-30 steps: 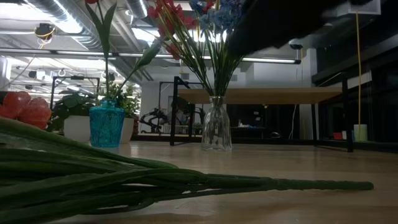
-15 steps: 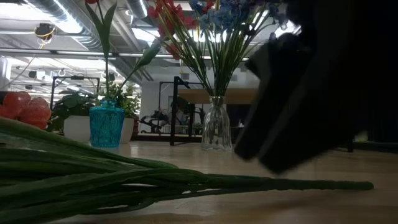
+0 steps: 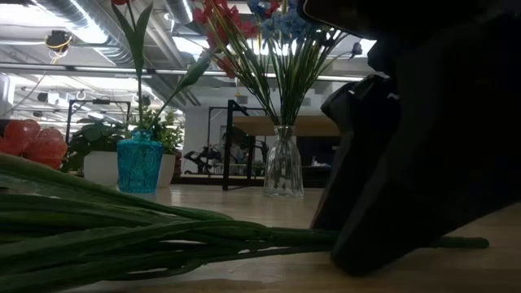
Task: Pick and place flowers into a vace then onto a shelf
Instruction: Put the orange flowers into the blue vase
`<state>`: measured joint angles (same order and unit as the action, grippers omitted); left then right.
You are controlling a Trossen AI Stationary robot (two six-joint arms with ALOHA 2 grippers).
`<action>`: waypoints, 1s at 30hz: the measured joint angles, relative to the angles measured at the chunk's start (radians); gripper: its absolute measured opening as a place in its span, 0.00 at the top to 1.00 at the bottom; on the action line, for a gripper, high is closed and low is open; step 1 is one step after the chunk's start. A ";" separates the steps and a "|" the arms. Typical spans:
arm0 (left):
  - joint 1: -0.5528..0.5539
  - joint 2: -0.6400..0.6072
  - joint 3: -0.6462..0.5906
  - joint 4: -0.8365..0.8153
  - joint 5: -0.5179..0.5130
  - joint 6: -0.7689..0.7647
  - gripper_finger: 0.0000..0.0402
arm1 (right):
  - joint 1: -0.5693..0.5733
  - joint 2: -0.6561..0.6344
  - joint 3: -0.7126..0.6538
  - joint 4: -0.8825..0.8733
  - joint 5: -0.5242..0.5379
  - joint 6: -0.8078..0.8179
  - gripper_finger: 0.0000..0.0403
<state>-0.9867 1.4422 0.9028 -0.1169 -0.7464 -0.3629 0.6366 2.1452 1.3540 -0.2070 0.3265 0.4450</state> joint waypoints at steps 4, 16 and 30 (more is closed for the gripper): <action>0.000 0.000 0.000 0.000 0.000 0.000 0.99 | -0.017 -0.001 0.001 -0.011 -0.050 0.027 0.76; 0.000 0.000 0.000 0.000 0.000 0.001 0.99 | -0.042 -0.006 0.002 -0.039 -0.105 0.074 0.97; 0.000 0.000 0.000 0.003 -0.108 0.099 0.98 | -0.051 -0.159 -0.006 -0.180 -0.118 -0.060 0.98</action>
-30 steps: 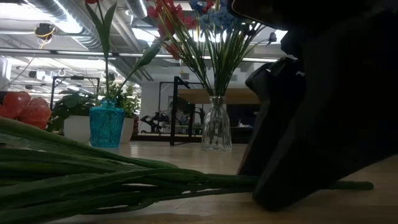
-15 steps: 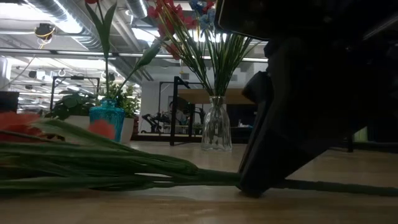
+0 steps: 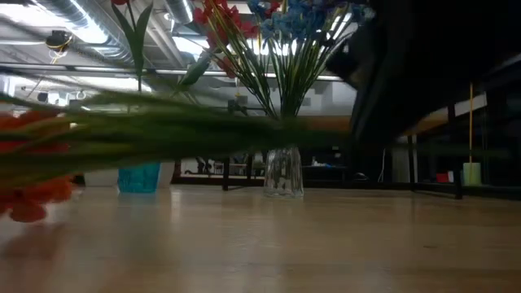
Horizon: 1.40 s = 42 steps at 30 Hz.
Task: Pick and place flowers into a vace then onto a shelf
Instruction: Put the orange flowers into the blue vase
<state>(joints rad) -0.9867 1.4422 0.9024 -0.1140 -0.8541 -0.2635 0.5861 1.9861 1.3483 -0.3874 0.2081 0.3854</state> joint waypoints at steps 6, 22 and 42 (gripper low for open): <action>0.000 0.000 0.000 0.000 -0.027 -0.001 0.96 | -0.011 -0.080 0.001 -0.075 0.005 -0.063 0.98; 0.041 -0.091 -0.062 -0.093 0.108 -0.116 0.99 | -0.054 -0.355 -0.421 0.457 0.034 -0.187 0.98; 0.222 -0.230 -0.487 0.614 0.191 0.049 0.99 | -0.062 -0.375 -0.732 1.392 -0.001 -0.497 0.98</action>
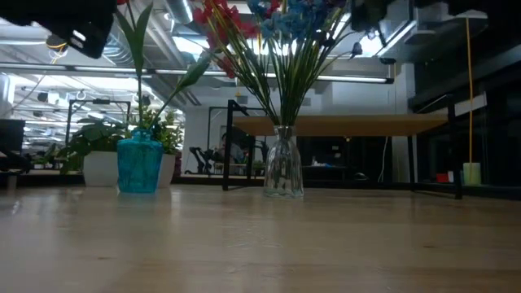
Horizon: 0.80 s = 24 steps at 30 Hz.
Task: Pick and place flowers into a vace then onto a shelf
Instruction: Put the orange flowers into the blue vase
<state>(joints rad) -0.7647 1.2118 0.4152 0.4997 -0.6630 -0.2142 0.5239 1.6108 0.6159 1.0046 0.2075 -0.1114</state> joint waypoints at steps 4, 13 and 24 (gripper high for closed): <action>0.030 0.002 0.000 0.021 -0.046 -0.005 0.98 | -0.024 0.000 0.018 0.002 0.000 -0.008 0.98; 0.101 0.002 0.000 0.078 -0.050 0.047 0.83 | -0.068 0.002 0.025 0.012 -0.049 -0.024 0.98; 0.191 0.012 0.000 0.233 0.056 0.136 0.51 | -0.099 0.175 0.026 0.278 -0.079 -0.024 0.98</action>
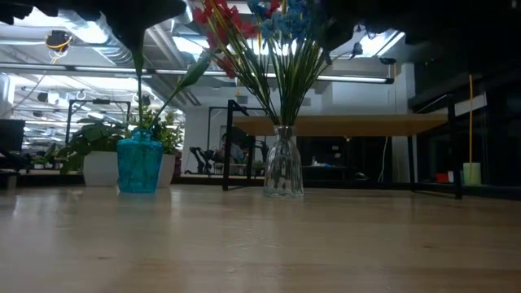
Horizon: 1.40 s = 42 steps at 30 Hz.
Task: Pick and place flowers into a vace then onto a shelf
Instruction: Put the orange flowers into the blue vase
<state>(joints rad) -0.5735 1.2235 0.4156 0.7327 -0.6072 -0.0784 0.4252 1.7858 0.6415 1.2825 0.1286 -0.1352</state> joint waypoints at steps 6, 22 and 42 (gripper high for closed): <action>0.001 0.067 0.005 0.114 0.088 0.026 0.49 | -0.039 0.095 0.013 0.133 -0.062 0.032 0.98; 0.016 0.288 0.183 0.185 0.108 0.129 0.51 | -0.074 0.176 0.135 0.055 -0.082 0.027 0.98; 0.023 0.333 0.245 0.202 0.181 0.164 0.69 | -0.073 0.176 0.137 0.073 -0.082 0.021 0.98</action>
<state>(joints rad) -0.5507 1.5570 0.6605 0.9350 -0.4267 0.0860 0.3523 1.9621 0.7784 1.3557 0.0471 -0.1139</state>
